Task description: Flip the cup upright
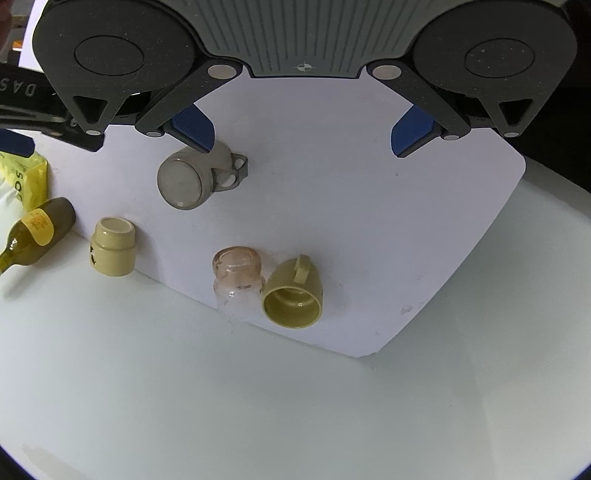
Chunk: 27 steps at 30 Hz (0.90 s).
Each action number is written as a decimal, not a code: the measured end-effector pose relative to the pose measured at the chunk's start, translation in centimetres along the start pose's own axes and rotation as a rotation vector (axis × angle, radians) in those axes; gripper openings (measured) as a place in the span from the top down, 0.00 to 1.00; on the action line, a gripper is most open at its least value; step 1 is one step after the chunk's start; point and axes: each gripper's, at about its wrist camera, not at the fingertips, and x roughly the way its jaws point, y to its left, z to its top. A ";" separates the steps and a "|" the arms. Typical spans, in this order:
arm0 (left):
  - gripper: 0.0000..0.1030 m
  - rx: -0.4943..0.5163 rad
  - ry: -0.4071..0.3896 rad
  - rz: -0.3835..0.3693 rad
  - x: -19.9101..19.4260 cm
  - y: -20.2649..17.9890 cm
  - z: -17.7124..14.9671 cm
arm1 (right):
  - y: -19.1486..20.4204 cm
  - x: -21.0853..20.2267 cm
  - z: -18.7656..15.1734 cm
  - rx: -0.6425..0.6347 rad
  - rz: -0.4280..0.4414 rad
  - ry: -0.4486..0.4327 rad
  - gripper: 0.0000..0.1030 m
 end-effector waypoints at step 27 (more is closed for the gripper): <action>0.00 0.052 -0.013 -0.004 0.2 -0.6 0.9 | 1.1 0.8 0.2 0.028 -0.004 0.048 0.00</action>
